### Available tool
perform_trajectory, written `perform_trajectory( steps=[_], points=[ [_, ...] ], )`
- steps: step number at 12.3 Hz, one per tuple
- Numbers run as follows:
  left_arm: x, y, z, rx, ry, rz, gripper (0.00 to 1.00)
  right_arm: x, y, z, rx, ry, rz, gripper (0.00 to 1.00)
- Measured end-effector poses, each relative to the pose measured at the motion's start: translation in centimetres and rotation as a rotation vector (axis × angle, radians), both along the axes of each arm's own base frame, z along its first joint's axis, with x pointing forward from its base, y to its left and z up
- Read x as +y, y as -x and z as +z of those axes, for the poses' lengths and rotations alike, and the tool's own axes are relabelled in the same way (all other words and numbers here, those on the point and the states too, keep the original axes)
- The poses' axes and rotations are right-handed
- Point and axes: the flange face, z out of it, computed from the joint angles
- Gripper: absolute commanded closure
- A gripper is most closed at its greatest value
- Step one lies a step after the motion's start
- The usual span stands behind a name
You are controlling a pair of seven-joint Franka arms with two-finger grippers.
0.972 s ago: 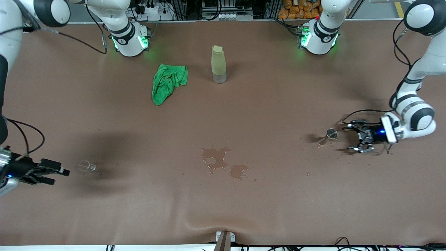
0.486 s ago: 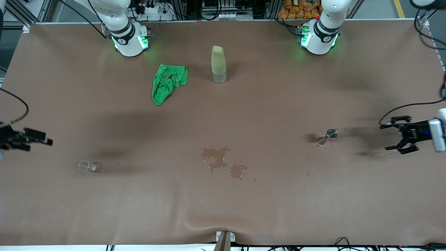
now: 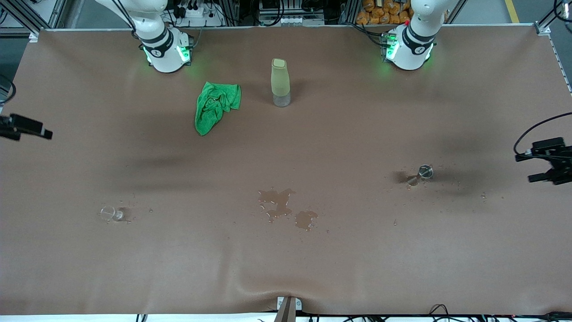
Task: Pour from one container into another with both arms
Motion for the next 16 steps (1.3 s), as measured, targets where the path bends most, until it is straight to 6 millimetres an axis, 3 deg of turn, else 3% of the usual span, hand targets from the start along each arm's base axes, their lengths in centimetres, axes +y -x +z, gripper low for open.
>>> perform_trajectory(
  steps=[3, 6, 8, 10, 14, 16],
  points=[
    [-2.2, 0.0, 4.5, 0.114, -0.102, 0.159, 0.0, 1.7, 2.2, 2.5, 0.031, 0.019, -0.08, 0.0],
    [-7.1, -0.4, 8.2, 0.183, -0.232, 0.247, 0.0, 3.5, 3.0, 3.6, 0.055, 0.024, -0.082, 0.0],
    [-9.5, -0.3, 10.2, 0.19, -0.287, 0.286, 0.0, 3.6, 3.3, 4.7, 0.035, 0.057, -0.059, 0.0],
    [-11.3, 0.0, 11.9, 0.194, -0.336, 0.324, 0.0, 4.3, 3.3, 5.9, 0.007, 0.105, -0.006, 0.0],
    [-18.0, 0.1, 14.5, 0.169, -0.45, 0.329, 0.0, 5.0, 2.7, 6.8, -0.054, 0.123, 0.018, 0.0],
    [-20.0, 0.6, 15.8, 0.142, -0.479, 0.324, 0.0, 4.9, 2.6, 7.4, -0.083, 0.126, 0.016, 0.0]
  ],
)
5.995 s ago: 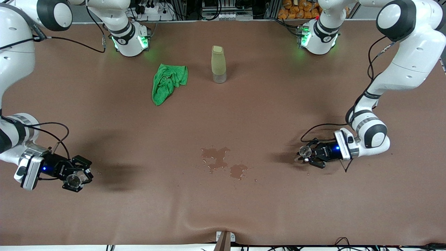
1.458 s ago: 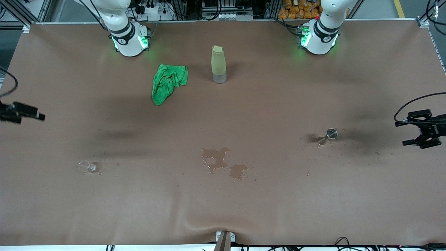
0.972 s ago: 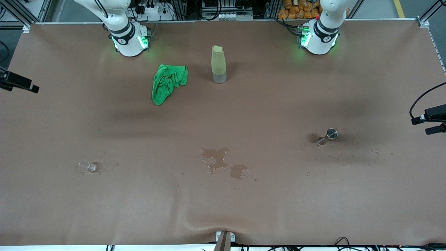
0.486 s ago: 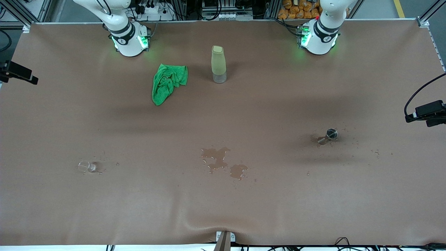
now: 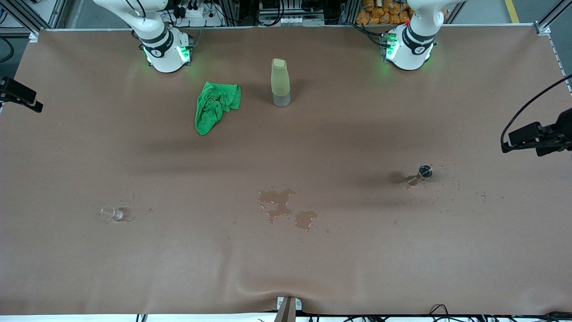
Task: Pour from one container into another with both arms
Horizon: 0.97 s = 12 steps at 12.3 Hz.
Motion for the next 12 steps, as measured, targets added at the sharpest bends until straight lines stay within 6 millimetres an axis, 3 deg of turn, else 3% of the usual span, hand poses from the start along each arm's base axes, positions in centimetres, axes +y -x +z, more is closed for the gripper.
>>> perform_trajectory(
  steps=[10, 12],
  points=[
    [-6.7, 1.7, 3.7, -0.065, -0.054, -0.031, 0.0, -0.2, 0.4, 0.6, -0.01, -0.011, -0.052, 0.0],
    [-6.6, 1.5, 3.9, -0.083, -0.054, -0.024, 0.0, -0.2, 0.4, 0.5, -0.003, -0.011, -0.056, 0.0]
  ],
)
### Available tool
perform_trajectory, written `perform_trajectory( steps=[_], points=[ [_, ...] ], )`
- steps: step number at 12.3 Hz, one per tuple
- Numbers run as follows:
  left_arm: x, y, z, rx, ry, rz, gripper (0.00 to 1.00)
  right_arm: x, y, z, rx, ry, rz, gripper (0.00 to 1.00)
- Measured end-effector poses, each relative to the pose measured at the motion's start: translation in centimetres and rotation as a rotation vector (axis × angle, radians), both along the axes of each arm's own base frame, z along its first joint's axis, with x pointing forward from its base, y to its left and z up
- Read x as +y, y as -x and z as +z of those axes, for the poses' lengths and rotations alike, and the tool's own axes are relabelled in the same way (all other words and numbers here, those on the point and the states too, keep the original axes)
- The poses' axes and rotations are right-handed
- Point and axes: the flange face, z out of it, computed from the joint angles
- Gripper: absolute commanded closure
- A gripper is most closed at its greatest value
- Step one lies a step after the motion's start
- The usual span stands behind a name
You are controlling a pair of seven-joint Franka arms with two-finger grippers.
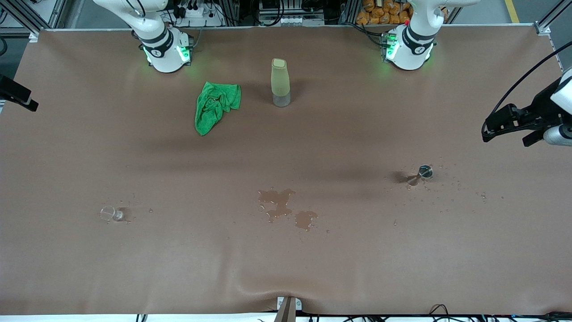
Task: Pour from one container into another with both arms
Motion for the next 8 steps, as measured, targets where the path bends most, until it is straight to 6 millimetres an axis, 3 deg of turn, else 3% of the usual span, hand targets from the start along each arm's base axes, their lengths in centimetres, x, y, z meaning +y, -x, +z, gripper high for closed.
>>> perform_trajectory(
  steps=[4, 8],
  points=[
    [0.96, -0.15, 0.07, -0.012, -0.037, 0.006, 0.0, -0.02, 0.0, -0.11, 0.003, 0.0, 0.0, 0.0],
    [0.47, -0.12, 0.04, -0.012, -0.046, -0.004, 0.0, -0.02, -0.01, -0.2, 0.005, -0.001, 0.0, 0.0]
  ],
)
